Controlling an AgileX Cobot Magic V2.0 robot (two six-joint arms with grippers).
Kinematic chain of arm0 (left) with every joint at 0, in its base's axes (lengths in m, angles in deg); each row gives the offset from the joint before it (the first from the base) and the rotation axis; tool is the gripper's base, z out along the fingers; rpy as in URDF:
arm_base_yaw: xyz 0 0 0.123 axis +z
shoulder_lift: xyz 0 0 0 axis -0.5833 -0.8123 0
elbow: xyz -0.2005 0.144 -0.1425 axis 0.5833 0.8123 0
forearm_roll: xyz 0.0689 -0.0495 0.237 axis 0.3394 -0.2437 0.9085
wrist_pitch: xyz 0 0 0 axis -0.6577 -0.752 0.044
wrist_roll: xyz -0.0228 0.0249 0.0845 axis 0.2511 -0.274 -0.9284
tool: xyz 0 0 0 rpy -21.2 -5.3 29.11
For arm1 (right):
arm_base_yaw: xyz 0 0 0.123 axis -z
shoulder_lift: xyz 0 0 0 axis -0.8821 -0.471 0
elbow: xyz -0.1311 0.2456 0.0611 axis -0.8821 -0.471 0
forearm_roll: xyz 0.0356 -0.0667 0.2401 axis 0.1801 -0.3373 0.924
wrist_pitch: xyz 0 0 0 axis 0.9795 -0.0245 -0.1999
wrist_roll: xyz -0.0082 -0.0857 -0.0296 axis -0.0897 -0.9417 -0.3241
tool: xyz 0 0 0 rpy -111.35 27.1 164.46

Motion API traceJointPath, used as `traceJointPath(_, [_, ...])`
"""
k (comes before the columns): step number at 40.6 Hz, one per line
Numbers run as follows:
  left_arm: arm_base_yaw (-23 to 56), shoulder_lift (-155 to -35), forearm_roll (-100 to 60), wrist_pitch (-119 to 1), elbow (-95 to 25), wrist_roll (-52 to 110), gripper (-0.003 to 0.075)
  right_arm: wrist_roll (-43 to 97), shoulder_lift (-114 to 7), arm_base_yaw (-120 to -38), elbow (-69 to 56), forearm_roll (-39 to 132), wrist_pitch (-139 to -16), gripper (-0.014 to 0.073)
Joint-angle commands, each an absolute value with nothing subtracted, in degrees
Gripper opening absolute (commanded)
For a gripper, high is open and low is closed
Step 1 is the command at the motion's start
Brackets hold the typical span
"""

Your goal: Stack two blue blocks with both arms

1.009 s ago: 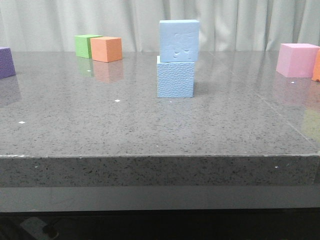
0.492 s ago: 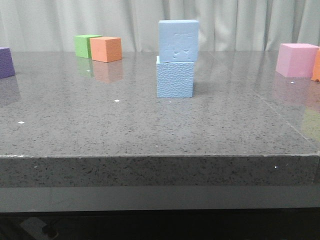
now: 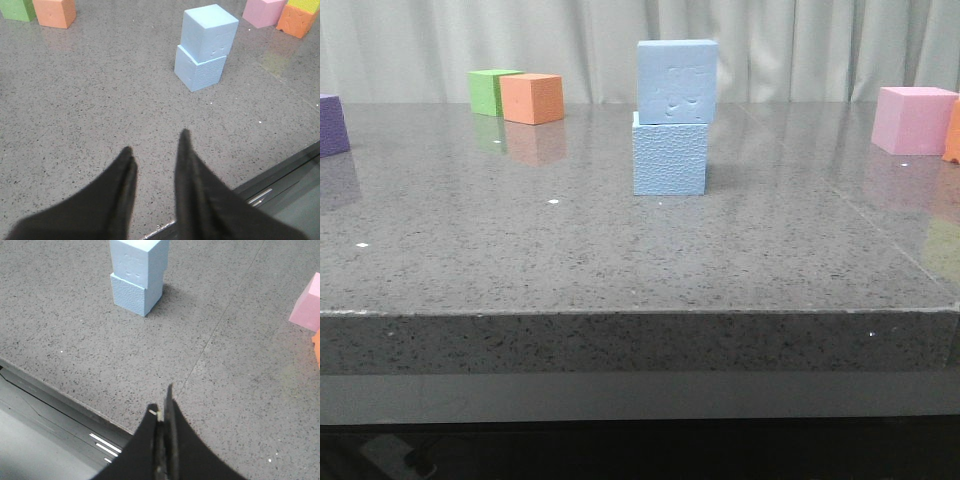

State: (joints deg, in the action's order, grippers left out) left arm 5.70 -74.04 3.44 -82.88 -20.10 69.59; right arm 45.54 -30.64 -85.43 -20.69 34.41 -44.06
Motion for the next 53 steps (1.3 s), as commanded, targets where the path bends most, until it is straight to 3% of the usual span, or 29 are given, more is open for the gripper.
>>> traceJointPath(1, [5.74, -73.99, 3.37, -77.96, -21.49, 69.94, 0.0037, 45.61, -30.70, -85.22, -19.32, 33.80, -48.38, -0.0118])
traceJointPath(4, [5.74, -73.99, 3.37, -77.75, -21.49, 69.94, -0.0022, 45.61, -30.70, -85.22, -19.32, 33.80, -48.44, -0.0120])
traceJointPath(30, [6.03, -72.01, 2.82, -75.68, -19.76, 69.94, -0.0020, 45.61, -30.70, -85.22, -19.32, 33.80, -48.39, -0.0119])
traceJointPath(45, [27.96, -51.13, 7.91, -55.79, 3.59, 69.94, -0.0020, 45.61, -30.70, -85.22, -19.32, 33.80, -48.34, -0.0119])
traceJointPath(53, [33.77, -41.40, 7.91, -47.01, 16.88, 69.94, -0.0020, 45.61, -30.70, -85.22, -19.32, 33.80, -48.34, -0.0119])
